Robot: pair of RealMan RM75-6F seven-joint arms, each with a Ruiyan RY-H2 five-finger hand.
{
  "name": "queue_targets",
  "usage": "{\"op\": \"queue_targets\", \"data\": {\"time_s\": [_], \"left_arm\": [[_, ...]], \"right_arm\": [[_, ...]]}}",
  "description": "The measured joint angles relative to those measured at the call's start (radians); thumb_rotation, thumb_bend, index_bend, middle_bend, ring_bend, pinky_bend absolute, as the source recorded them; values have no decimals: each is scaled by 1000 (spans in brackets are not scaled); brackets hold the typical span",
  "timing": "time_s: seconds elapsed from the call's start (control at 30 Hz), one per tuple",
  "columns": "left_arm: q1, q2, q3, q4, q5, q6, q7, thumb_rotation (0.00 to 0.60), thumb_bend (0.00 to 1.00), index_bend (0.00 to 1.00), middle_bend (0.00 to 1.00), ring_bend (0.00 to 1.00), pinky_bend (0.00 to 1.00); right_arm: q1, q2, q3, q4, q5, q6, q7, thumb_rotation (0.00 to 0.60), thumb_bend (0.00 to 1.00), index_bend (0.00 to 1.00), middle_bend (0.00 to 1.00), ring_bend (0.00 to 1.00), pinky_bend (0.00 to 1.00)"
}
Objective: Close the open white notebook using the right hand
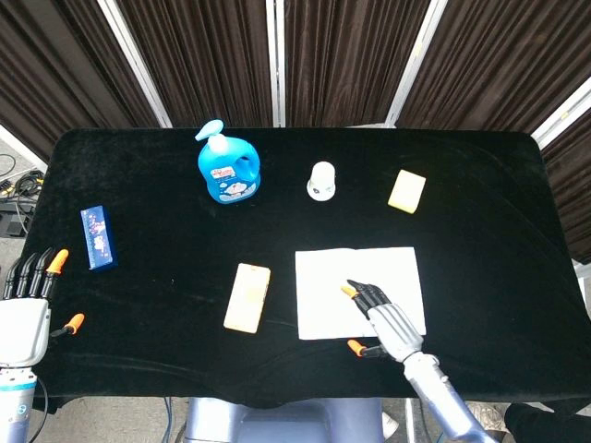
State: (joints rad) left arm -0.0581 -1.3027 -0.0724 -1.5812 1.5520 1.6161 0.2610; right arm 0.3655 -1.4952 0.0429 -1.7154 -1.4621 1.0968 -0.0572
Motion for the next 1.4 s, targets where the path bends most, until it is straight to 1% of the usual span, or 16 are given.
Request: {"op": "queue_targets", "data": {"time_s": [0.3,0.6,0.83,1.17,1.4], "left_arm": [[0,3,0,6,-5,-4,-4,600,15,0,0,0,0],[2,15,-3,16,-25,-11,-26,600,16,0,0,0,0],[11,21,-5,56,-52,-18,-72,600,16,0,0,0,0],[12,20,-9,66,-54,-15,-95,600,16,0,0,0,0],[14,18,-13,64,-58,-10,-96,600,16,0,0,0,0]], "right_arm": [[20,-103,9,66,56,-22,-35,600,180,0,0,0,0],[39,-173,16,117,95,-36,-97,600,158,0,0,0,0],[39,-258,20,206,110,-3,-158,600,150,0,0,0,0],[33,-294,7,243,126,1,-171,600,150,0,0,0,0],[28,-323,7,297,125,15,-163,600,150,0,0,0,0]]}}
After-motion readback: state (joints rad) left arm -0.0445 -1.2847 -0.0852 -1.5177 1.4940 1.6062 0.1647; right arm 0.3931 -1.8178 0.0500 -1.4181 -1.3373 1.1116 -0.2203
